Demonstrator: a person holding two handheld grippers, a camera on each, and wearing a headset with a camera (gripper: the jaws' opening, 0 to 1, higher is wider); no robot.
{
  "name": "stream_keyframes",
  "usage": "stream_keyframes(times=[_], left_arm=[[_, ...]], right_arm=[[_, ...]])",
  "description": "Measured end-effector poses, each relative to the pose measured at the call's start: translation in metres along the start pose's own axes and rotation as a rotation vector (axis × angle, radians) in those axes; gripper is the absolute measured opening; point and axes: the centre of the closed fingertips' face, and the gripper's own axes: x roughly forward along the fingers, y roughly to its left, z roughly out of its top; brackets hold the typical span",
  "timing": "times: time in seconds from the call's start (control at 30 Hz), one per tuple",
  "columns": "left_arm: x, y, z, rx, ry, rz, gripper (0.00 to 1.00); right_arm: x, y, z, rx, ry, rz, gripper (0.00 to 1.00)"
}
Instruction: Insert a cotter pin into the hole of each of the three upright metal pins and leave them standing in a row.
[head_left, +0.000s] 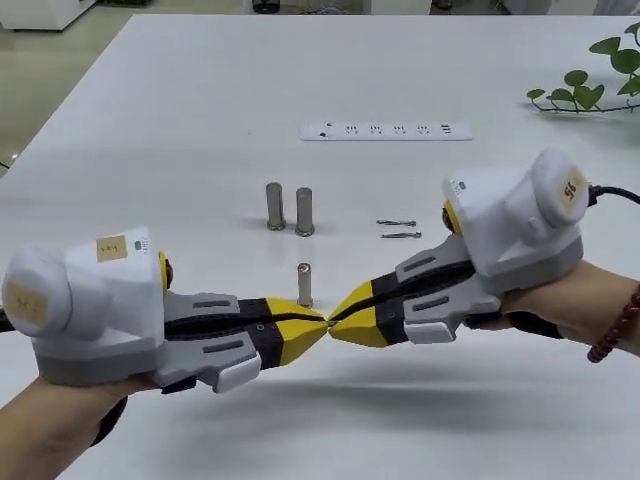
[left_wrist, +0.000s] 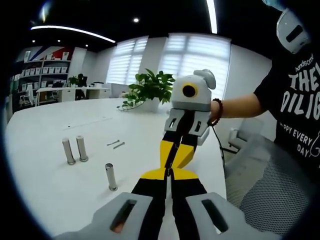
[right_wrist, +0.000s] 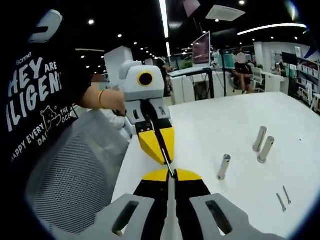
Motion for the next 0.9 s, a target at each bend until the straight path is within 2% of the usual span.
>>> stream_keyframes(times=[0.3, 0.37, 0.53, 0.7, 0.9], left_arm=[[0.001, 0.003, -0.002, 0.018, 0.014, 0.026, 0.02], [0.001, 0.004, -0.002, 0.023, 0.014, 0.037, 0.02], [0.000, 0.013, -0.009, 0.045, 0.046, 0.090, 0.00], [-0.002, 0.018, -0.009, 0.044, 0.030, 0.119, 0.05], [-0.002, 0.027, -0.009, 0.063, 0.024, 0.173, 0.10]], right_arm=[[0.000, 0.002, -0.002, -0.107, 0.054, -0.009, 0.00], [-0.002, -0.003, -0.003, -0.123, 0.063, -0.015, 0.00], [-0.004, -0.008, -0.004, -0.135, 0.077, -0.040, 0.00], [-0.007, -0.014, -0.006, -0.136, 0.092, -0.069, 0.00], [-0.012, -0.029, -0.011, -0.145, 0.129, -0.133, 0.00]])
